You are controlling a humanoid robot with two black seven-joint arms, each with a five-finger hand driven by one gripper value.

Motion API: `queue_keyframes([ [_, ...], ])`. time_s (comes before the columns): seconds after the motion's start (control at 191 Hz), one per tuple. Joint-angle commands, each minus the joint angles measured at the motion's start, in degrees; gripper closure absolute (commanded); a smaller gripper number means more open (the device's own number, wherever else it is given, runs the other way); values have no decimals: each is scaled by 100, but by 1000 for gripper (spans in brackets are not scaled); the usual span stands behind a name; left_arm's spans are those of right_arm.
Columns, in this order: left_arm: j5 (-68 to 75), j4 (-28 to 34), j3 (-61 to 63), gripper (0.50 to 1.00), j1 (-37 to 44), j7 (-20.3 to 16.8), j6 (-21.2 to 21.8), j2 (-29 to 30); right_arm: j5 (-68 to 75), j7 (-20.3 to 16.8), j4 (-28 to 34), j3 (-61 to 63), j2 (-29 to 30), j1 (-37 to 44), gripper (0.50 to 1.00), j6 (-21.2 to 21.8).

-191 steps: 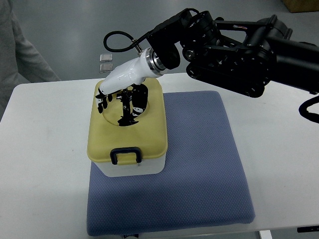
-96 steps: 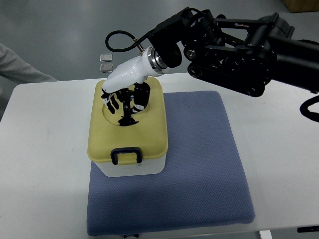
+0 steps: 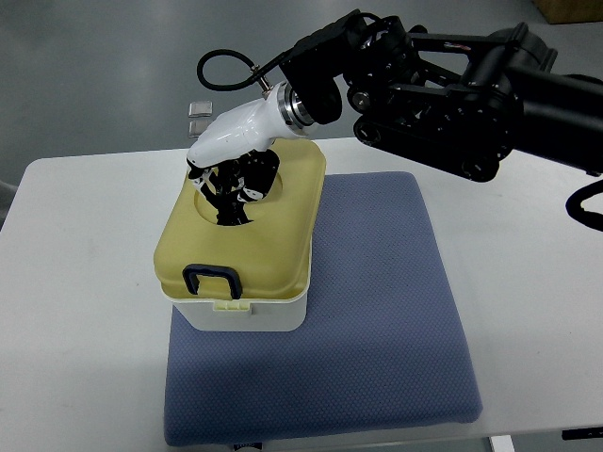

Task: Open white storage box with right hand
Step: 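Lift the yellow lid off the white box with the right hand, then carry the lid beside the box and lower it onto the mat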

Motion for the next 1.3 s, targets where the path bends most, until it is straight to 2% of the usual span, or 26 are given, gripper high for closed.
queue_keyframes([
  [0.0,0,0,0,500,-1,0,0,0,8,57,-17,41,-10,12,1000,-164],
  [0.257,0,0,0,500,-1,9,0,0,78,83,-228,410,-141,-32,1000,-806],
  [0.414,0,0,0,500,-1,0,0,0,114,48,-403,788,-300,-181,1000,-990],
  [0.743,0,0,0,500,-1,0,0,0,131,-13,-1186,1325,-792,-567,1000,-982],
  [0.827,0,0,0,500,-1,0,0,0,333,-40,-1230,1316,-994,-691,1000,-973],
  [0.953,0,0,0,500,8,0,0,0,571,-338,-1230,1316,-1345,-928,1000,-911],
  [1.293,0,0,0,500,-1,0,0,0,465,-383,-1247,1140,-1767,-1587,1000,-885],
])
